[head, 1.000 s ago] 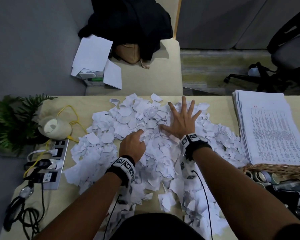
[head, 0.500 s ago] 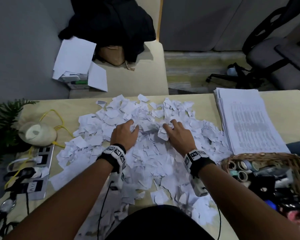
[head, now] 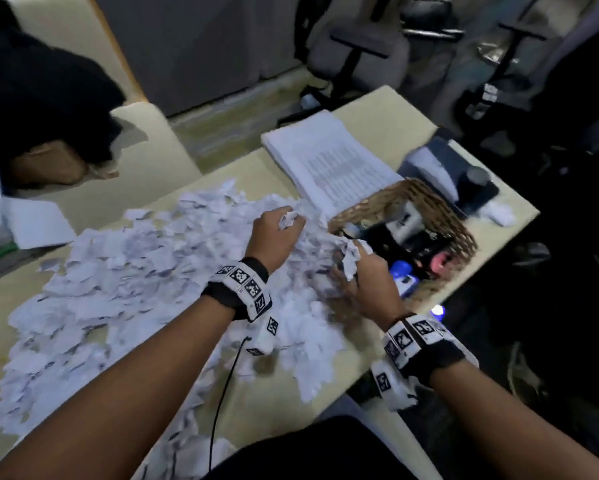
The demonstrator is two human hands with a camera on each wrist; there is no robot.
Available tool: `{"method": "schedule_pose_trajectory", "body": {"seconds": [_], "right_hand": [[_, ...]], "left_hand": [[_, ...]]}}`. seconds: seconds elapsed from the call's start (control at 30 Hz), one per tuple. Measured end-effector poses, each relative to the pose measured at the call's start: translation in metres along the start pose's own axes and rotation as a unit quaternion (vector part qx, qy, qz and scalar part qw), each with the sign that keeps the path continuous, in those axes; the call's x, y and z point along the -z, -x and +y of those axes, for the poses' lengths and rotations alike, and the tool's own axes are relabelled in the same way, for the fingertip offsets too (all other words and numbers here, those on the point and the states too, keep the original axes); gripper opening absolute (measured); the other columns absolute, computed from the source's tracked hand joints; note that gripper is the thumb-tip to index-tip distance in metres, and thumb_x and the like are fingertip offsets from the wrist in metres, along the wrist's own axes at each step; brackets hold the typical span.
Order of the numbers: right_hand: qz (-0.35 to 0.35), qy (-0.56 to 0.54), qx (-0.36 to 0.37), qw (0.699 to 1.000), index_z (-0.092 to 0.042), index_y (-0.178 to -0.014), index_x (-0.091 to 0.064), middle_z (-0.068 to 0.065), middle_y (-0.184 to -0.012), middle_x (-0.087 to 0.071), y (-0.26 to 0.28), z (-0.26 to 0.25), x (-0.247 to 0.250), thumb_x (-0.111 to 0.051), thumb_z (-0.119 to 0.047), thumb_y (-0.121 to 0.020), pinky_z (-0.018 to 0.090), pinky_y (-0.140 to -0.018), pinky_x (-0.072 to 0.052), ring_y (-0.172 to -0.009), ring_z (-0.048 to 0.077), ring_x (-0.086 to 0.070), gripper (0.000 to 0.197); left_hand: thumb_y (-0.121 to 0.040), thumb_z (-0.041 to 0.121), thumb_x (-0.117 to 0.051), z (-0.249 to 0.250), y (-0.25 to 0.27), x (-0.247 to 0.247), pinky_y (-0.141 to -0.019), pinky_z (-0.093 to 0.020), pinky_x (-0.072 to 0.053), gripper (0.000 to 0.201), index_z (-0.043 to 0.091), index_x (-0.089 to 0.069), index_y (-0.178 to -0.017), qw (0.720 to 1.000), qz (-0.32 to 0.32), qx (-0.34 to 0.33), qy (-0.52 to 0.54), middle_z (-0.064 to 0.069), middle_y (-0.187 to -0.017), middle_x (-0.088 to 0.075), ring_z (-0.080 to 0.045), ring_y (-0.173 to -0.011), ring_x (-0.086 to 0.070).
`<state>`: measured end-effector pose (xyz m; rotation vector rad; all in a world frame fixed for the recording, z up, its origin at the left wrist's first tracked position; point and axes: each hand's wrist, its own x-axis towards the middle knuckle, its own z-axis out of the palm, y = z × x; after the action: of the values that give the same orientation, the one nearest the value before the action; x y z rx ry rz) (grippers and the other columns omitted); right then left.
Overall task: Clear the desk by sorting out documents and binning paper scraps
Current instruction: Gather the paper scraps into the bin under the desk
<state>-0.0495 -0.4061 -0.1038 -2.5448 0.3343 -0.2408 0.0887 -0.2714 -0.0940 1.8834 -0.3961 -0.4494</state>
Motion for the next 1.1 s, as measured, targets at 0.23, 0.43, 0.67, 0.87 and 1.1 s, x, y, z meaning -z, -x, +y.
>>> {"method": "schedule_pose_trajectory", "body": {"seconds": [0.23, 0.43, 0.67, 0.87, 1.1], "right_hand": [[0.160, 0.048, -0.105, 0.980, 0.009, -0.106, -0.062, 0.029, -0.096, -0.066, 0.101, 0.129, 0.088, -0.043, -0.017, -0.086, 0.032, -0.066, -0.043, -0.070, 0.038, -0.063, 0.039], [0.113, -0.020, -0.158, 0.981, 0.000, -0.115, -0.058, 0.024, -0.103, -0.068, 0.157, 0.216, 0.106, -0.040, -0.015, -0.084, 0.036, -0.071, -0.051, -0.084, 0.037, -0.066, 0.039], [-0.007, -0.108, -0.295, 0.949, -0.006, -0.124, -0.054, 0.024, -0.096, -0.065, 0.223, 0.335, 0.035, -0.041, -0.017, -0.074, 0.037, -0.066, -0.048, -0.081, 0.036, -0.064, 0.053], [-0.076, -0.266, -0.497, 0.822, -0.009, -0.141, -0.047, 0.018, -0.134, -0.056, 0.250, 0.453, -0.113, -0.052, -0.030, -0.099, 0.037, -0.105, -0.039, -0.125, 0.031, -0.052, 0.047], [-0.109, -0.346, -0.615, 0.700, -0.019, -0.152, -0.023, 0.003, -0.147, -0.039, 0.248, 0.500, -0.160, -0.064, -0.037, -0.091, 0.036, -0.099, -0.045, -0.127, 0.030, -0.049, 0.076]], "left_hand": [[-0.089, 0.017, -0.062, 0.078, 0.016, -0.202, -0.055, -0.027, -0.030, 0.036, 0.010, -0.046, -0.057, 0.980, -0.184, -0.078, 0.014, -0.003, -0.053, -0.046, -0.010, -0.055, -0.040], [-0.084, 0.030, -0.063, 0.057, 0.042, -0.342, -0.062, -0.028, -0.035, 0.035, 0.000, -0.052, -0.069, 0.941, -0.331, 0.043, 0.048, -0.004, -0.065, -0.050, -0.013, -0.063, -0.044], [-0.079, 0.046, -0.069, -0.053, 0.070, -0.470, -0.079, -0.033, -0.051, 0.045, 0.004, -0.066, -0.096, 0.905, -0.341, 0.252, 0.010, -0.004, -0.078, -0.065, -0.017, -0.076, -0.060], [-0.098, 0.029, -0.049, -0.200, 0.056, -0.527, -0.083, -0.035, -0.047, 0.045, -0.003, -0.053, -0.129, 0.844, -0.319, 0.415, -0.120, -0.023, -0.129, -0.057, -0.029, -0.103, -0.059], [-0.095, 0.044, -0.053, -0.253, 0.035, -0.530, -0.075, -0.036, -0.053, 0.033, 0.014, -0.056, -0.110, 0.799, -0.278, 0.529, -0.068, -0.007, -0.093, -0.058, -0.024, -0.089, -0.058]]}}
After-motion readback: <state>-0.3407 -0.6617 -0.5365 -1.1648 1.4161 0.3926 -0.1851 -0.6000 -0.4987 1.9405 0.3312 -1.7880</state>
